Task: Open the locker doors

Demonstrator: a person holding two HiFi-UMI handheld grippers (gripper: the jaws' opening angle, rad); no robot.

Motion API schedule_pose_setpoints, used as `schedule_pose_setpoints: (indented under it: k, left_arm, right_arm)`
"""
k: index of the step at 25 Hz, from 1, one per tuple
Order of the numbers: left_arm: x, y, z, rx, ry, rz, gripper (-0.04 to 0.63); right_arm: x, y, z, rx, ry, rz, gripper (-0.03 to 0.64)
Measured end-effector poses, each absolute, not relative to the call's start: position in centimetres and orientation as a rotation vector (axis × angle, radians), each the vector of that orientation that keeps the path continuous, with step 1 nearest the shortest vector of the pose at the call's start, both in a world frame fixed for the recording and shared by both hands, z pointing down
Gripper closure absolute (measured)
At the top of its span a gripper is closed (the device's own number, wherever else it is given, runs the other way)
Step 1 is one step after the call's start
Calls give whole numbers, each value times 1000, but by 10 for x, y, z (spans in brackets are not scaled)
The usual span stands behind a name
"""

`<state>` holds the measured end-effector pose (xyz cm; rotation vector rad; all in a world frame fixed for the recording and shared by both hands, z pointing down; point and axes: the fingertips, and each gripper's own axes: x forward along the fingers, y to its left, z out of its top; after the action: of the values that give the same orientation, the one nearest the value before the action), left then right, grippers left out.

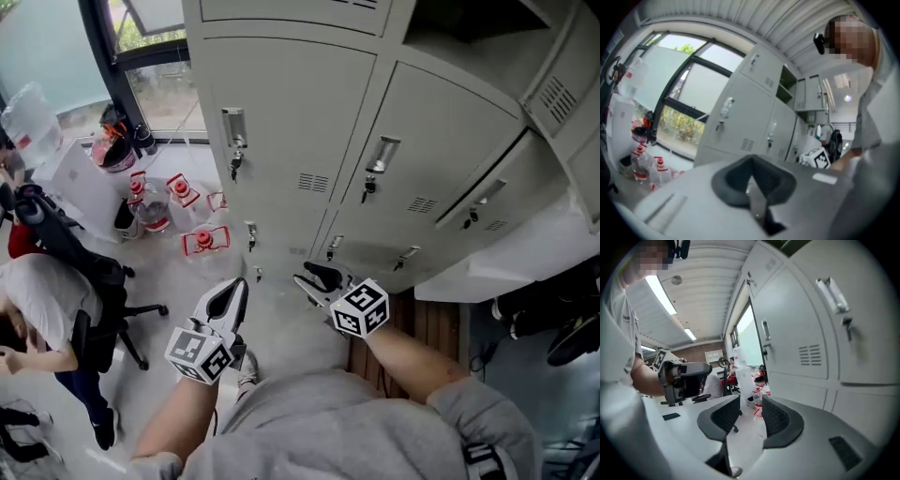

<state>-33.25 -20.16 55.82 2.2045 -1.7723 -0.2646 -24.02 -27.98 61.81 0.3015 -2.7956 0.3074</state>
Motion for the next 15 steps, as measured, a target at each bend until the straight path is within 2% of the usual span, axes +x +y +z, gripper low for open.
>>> schedule_pose_setpoints:
  k: [4,8,15]
  left_arm:
    - [-433,-200,626,2182,-1721,-162,591]
    - [-508,-203,674,2172,-1674,-113,591]
    - [-568,-202,727,2139,-1623,-88,591]
  right_arm:
    - [-342,-309,716,462,-2653,291,465]
    - [-412,-351,793,651,-2502,276,450]
    - [-466,-413,861,954,-2332,359,446]
